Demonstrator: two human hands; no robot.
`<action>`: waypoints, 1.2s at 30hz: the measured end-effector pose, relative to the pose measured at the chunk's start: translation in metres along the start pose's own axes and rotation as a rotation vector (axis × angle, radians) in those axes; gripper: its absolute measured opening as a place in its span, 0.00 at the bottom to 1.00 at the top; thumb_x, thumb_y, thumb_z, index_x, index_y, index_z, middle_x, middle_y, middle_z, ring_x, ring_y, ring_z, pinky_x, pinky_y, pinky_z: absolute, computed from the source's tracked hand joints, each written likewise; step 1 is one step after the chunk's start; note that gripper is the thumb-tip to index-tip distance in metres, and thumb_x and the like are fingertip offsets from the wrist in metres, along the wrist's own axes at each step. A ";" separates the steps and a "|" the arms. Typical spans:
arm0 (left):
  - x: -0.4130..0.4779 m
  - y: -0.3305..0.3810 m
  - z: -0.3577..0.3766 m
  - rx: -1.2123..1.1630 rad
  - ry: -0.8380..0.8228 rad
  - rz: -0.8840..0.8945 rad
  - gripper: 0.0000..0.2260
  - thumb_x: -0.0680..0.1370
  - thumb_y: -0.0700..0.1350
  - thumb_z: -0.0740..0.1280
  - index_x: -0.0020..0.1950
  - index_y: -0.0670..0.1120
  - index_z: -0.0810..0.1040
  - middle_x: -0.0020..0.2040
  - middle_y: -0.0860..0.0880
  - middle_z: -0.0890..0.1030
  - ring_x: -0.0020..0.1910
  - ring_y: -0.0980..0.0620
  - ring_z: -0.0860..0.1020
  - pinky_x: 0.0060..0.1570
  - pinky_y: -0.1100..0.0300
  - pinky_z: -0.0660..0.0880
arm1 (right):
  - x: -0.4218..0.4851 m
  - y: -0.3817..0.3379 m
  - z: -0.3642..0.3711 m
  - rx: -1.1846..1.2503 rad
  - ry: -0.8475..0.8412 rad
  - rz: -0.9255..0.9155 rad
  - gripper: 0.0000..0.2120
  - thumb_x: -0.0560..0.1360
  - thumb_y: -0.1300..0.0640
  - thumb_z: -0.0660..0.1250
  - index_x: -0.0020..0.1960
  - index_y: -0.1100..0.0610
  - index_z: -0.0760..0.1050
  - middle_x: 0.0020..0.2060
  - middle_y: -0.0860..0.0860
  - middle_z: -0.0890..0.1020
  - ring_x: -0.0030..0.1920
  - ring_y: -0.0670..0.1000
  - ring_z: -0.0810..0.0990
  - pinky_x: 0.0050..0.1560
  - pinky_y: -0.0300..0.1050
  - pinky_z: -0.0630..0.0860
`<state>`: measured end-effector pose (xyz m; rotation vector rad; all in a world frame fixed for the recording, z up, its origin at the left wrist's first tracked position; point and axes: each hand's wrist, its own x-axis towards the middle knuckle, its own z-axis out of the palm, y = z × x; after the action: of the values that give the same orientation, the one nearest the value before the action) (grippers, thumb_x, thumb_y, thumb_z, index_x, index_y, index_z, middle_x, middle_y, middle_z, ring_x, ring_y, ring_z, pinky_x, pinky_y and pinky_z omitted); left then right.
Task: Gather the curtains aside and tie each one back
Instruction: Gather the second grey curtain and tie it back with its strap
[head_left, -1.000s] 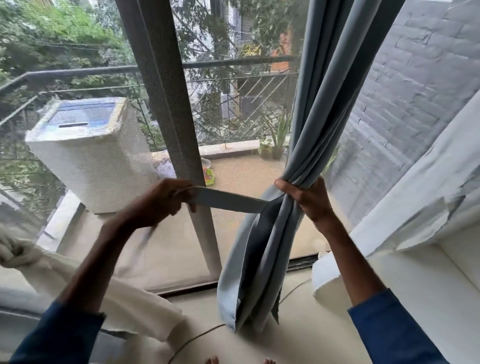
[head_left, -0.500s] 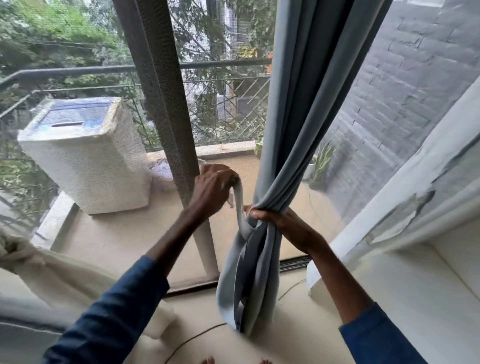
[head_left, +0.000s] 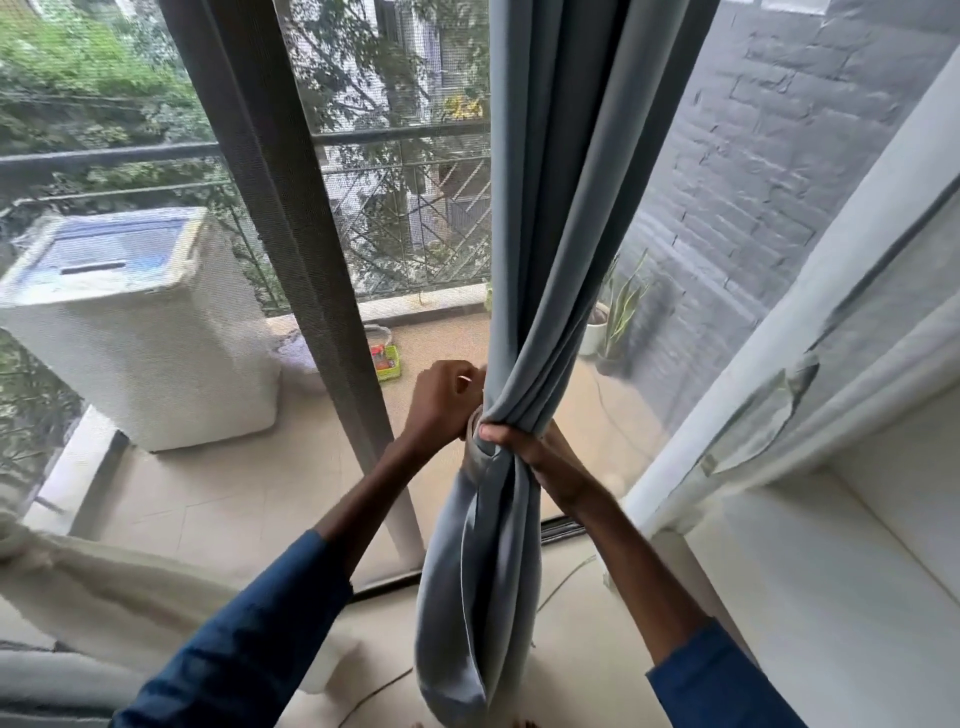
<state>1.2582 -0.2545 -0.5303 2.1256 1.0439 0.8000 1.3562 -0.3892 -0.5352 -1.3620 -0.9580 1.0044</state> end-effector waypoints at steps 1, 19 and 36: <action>-0.004 -0.001 -0.006 -0.086 0.002 -0.057 0.22 0.79 0.41 0.66 0.26 0.52 0.69 0.24 0.48 0.75 0.23 0.59 0.76 0.25 0.67 0.67 | 0.001 0.000 -0.001 -0.008 0.000 0.008 0.16 0.69 0.49 0.74 0.54 0.54 0.84 0.52 0.53 0.86 0.58 0.53 0.84 0.66 0.56 0.77; -0.067 0.001 0.012 -0.089 0.000 0.116 0.26 0.68 0.46 0.73 0.65 0.45 0.75 0.52 0.49 0.83 0.48 0.50 0.83 0.45 0.51 0.81 | 0.029 -0.001 0.014 0.128 0.019 0.023 0.49 0.66 0.55 0.79 0.77 0.60 0.54 0.62 0.58 0.80 0.61 0.53 0.82 0.59 0.46 0.81; -0.057 0.003 0.027 -0.201 0.037 0.187 0.21 0.67 0.46 0.68 0.60 0.53 0.74 0.47 0.55 0.79 0.43 0.57 0.81 0.39 0.55 0.80 | 0.027 0.001 0.000 0.204 -0.071 0.049 0.61 0.53 0.36 0.84 0.75 0.64 0.63 0.66 0.63 0.78 0.68 0.59 0.78 0.69 0.54 0.75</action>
<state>1.2512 -0.3112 -0.5584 2.0619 0.7554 0.9929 1.3644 -0.3636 -0.5377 -1.1912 -0.8521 1.1614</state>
